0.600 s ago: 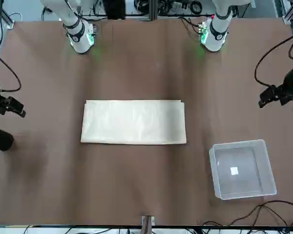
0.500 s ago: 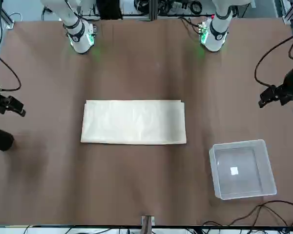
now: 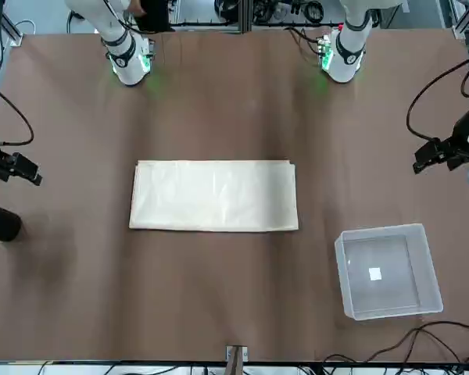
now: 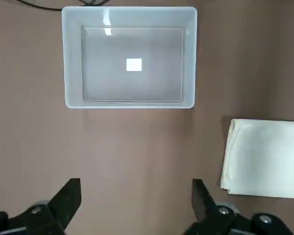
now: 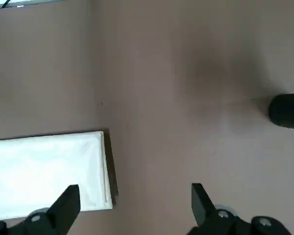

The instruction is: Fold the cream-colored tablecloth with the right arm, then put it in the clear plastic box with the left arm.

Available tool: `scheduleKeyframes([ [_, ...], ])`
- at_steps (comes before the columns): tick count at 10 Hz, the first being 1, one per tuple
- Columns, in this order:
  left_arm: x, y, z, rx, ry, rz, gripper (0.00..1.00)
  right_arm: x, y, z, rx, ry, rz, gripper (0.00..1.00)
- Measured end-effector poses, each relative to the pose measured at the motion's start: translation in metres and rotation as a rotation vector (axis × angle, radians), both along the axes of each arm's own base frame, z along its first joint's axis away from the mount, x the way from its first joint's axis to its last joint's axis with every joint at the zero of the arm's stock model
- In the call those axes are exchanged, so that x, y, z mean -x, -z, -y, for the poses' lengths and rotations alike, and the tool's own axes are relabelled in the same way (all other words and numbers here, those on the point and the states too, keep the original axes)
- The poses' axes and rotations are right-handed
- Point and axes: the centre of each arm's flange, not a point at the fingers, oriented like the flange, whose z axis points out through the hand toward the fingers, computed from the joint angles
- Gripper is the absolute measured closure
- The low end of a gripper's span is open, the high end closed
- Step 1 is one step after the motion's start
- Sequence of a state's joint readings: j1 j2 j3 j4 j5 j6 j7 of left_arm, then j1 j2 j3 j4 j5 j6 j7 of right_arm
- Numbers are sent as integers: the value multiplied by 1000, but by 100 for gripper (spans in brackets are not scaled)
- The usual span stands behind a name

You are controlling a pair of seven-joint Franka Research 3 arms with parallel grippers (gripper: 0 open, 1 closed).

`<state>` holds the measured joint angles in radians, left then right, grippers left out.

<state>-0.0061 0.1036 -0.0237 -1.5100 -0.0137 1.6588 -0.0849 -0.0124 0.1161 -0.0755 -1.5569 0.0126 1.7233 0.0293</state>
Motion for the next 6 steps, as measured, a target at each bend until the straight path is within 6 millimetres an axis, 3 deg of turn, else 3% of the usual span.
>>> scheduleKeyframes([
  [3, -2, 1, -1, 0, 0, 6, 0, 5, 26, -5, -69, 11, -63, 0],
  [6, -3, -6, -10, 0, -15, 19, 0, 17, 94, -4, -321, 106, -164, 0],
])
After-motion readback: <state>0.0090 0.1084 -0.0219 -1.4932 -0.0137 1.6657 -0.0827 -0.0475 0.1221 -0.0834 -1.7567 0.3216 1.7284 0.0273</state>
